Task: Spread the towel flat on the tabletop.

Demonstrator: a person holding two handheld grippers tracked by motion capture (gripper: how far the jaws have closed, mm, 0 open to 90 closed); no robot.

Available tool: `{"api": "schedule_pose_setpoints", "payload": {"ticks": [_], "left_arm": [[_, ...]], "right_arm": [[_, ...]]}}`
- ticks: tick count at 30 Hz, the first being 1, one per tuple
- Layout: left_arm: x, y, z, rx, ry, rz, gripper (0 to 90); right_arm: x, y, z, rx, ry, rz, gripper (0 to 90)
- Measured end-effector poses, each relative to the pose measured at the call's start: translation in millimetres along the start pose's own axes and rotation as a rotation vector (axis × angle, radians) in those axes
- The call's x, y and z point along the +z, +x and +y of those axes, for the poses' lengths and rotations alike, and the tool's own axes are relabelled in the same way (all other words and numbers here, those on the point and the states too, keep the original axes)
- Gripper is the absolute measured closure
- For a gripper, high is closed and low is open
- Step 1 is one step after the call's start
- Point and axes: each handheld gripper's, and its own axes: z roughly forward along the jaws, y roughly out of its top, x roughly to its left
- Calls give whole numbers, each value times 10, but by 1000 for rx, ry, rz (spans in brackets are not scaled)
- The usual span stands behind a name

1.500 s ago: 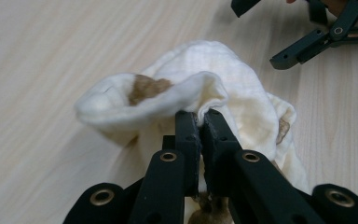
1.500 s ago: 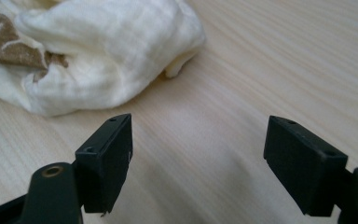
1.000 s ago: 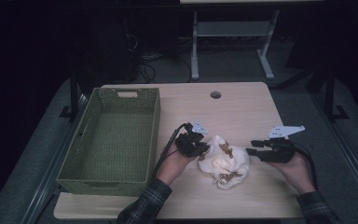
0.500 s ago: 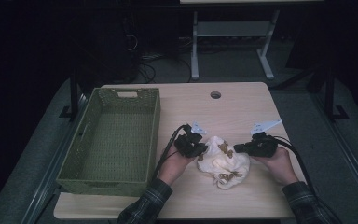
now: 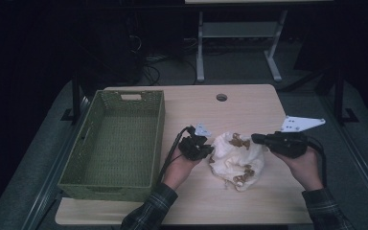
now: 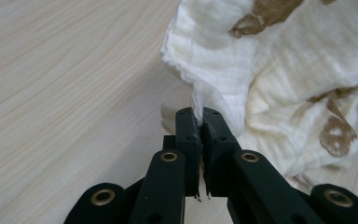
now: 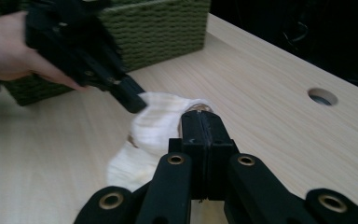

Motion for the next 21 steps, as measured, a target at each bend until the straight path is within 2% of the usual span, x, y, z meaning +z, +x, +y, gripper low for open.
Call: {"api": "schedule_pose_setpoints", "payload": {"ticks": [1,2,4,13,15,16,17,21], "left_arm": [[-2,2,-1,0,1,-1,857],[-3,2,-2,-1,3,-2,857],[-5,4,-3,-1,3,-1,858],[4,11,-11,3,6,-7,857],[17,2,-15,3,7,-9,857],[22,0,-17,4,7,-10,857],[28,-5,-20,3,10,-12,857],[62,-25,-35,1,23,-21,857]], "right_arm": [[60,97,-11,-18,17,29,894],[60,97,-11,-18,17,29,894],[187,202,-77,-27,50,63,894],[676,489,-383,-12,192,197,891],[769,544,-450,-14,224,215,890],[835,593,-504,-18,263,218,890],[835,593,-504,-18,263,218,890],[922,635,-601,-12,334,214,885]]}}
